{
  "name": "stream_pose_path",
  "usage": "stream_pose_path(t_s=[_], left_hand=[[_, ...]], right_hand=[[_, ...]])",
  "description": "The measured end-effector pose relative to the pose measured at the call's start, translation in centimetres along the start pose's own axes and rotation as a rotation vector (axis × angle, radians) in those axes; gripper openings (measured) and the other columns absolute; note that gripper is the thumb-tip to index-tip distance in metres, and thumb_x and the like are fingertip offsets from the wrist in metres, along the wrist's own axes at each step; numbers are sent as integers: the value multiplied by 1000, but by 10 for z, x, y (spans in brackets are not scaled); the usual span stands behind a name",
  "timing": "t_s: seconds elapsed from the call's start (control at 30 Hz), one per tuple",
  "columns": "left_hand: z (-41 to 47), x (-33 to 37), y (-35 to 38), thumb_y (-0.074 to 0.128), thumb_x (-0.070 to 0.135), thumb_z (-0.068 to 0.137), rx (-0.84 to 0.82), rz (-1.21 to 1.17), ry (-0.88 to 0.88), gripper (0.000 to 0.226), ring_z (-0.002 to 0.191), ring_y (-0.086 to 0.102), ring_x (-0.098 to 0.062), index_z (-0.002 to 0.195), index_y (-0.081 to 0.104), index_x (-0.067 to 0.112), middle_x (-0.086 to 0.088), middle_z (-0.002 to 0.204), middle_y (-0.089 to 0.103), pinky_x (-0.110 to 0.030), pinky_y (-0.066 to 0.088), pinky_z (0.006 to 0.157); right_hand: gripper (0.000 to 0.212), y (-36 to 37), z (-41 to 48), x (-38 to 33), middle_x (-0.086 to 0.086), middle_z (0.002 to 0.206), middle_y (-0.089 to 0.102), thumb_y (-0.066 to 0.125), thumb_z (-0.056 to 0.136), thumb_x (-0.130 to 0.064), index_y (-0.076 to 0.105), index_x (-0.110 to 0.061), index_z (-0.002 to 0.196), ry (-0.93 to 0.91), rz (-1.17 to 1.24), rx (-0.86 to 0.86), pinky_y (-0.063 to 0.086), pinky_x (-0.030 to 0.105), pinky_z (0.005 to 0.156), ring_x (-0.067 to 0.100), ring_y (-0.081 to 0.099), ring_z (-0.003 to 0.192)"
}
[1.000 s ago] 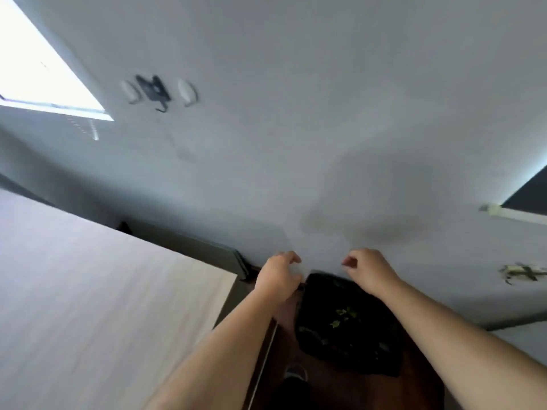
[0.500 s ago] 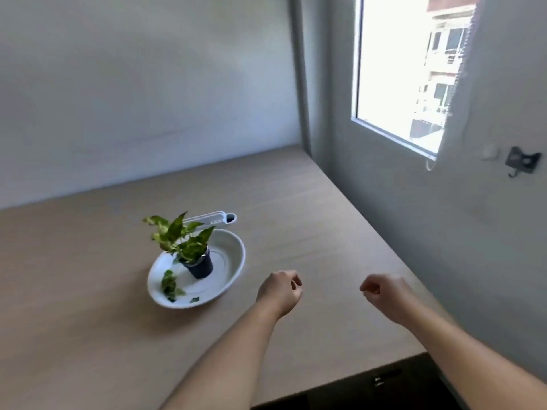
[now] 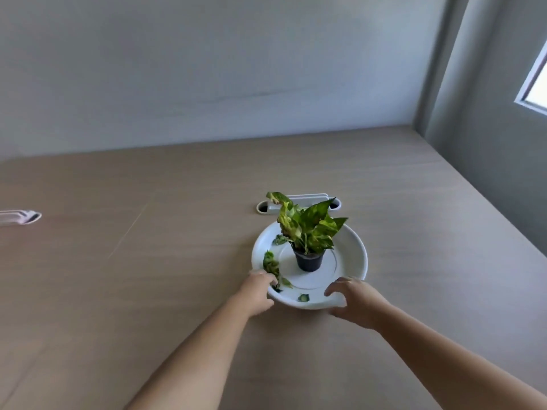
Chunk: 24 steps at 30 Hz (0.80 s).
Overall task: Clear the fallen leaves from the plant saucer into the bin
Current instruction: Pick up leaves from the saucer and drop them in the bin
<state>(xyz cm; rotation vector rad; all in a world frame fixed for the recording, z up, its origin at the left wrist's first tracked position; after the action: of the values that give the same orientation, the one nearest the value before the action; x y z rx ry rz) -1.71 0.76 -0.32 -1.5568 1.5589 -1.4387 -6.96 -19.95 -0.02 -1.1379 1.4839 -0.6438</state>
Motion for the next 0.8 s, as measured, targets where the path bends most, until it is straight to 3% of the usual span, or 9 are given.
stream_pose_path(t_s=[0.1,0.23,0.33,0.53,0.67,0.8], left_hand=[[10,-16,1,71,24,81,-26,88,13,43,125,47,-21,123,60,20,-1,129,57,-34,33,109],[24,-15,1,70,33,82,2,110,-2,34,123,51,-15,115,66,25,6,121,66,-44,12,119],[25,-4,8,71,33,80,7,70,51,31,117,56,-15,110,68,24,6,116,69,-39,23,113],[28,8,17,72,35,78,3,96,103,35,118,50,-18,112,67,25,2,119,62,-40,25,111],[34,-11,3,73,32,78,3,115,38,30,117,53,-17,106,69,23,3,116,65,-43,18,115],[30,1,9,77,37,73,22,86,73,30,105,58,-16,100,73,24,5,105,71,-31,33,102]], right_hand=[[27,17,17,-8,-2,109,66,65,81,-29,64,-24,107,2,-42,-114,46,30,85,18,58,102],[15,9,31,12,-7,89,65,69,78,-27,68,-21,92,59,-20,-172,50,31,80,16,61,93],[19,-5,38,27,-11,88,61,70,77,-26,68,-23,96,84,-108,-183,49,30,83,16,61,99],[29,-21,40,25,-7,121,62,62,84,-24,61,-29,113,36,-360,-76,37,30,104,18,53,118],[31,7,40,6,-2,120,61,61,86,-21,60,-27,116,-12,-210,-161,45,32,91,19,55,112],[32,3,40,26,-1,116,65,58,85,-9,63,-27,111,39,-201,-186,52,33,88,18,60,106]])
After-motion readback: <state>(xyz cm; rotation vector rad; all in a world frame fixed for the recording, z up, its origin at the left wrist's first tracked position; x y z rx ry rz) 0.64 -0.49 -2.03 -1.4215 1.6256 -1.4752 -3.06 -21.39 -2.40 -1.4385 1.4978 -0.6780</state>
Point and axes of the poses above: each hand's wrist, its own z-axis towards the middle knuckle, its own y-axis out of the palm, x = y × z, the point moved 6 cm from there along z, towards the middle knuckle
